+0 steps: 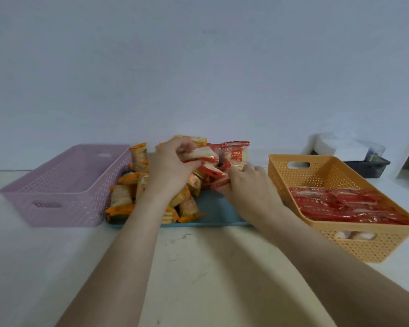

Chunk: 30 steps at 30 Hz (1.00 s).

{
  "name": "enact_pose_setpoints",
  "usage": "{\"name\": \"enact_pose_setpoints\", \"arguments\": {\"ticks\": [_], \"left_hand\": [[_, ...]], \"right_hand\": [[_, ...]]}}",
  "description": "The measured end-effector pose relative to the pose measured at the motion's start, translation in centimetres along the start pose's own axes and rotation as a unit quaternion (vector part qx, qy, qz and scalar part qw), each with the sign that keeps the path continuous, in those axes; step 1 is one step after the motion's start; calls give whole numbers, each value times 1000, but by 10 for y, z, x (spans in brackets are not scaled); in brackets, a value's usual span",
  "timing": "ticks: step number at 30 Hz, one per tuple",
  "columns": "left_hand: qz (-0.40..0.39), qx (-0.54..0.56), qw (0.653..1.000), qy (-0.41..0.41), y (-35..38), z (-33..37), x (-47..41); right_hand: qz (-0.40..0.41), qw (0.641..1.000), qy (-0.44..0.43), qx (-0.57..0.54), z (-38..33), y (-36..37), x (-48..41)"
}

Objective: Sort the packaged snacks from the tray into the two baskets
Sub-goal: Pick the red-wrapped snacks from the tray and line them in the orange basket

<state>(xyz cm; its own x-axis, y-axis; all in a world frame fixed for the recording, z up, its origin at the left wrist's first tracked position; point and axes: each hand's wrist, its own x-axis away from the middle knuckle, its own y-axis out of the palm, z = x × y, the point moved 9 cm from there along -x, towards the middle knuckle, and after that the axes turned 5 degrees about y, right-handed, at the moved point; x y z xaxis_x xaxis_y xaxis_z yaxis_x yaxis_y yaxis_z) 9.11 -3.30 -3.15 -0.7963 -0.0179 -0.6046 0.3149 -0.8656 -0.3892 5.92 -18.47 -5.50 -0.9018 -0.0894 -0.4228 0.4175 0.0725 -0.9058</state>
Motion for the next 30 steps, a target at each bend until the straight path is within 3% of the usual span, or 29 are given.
{"name": "enact_pose_setpoints", "arguments": {"ticks": [3, 9, 12, 15, 20, 25, 27, 30], "left_hand": [[4, -30, 999, 24, 1, 10, 7], [36, 72, 996, 44, 16, 57, -6], [27, 48, 993, 105, 33, 95, -16], [24, 3, 990, 141, 58, 120, -21], [-39, 10, 987, 156, 101, 133, -19], [-111, -29, 982, 152, 138, 132, -16], [-149, -48, 979, 134, 154, 130, -14], [-223, -100, 961, 132, 183, 124, -10]], "right_hand": [[-9, 991, 25, -128, 11, -38, -3], [12, 962, 85, -259, 76, -92, -11], [32, 962, 123, -244, 125, -99, -12], [0, 967, 162, -197, 170, -77, -7], [-137, 977, 113, -117, 173, -26, -4], [-261, 959, 71, -82, 160, 10, 9], [-246, 962, 68, -97, 160, 8, 11], [-153, 977, 84, -122, 175, -13, 8]]}}
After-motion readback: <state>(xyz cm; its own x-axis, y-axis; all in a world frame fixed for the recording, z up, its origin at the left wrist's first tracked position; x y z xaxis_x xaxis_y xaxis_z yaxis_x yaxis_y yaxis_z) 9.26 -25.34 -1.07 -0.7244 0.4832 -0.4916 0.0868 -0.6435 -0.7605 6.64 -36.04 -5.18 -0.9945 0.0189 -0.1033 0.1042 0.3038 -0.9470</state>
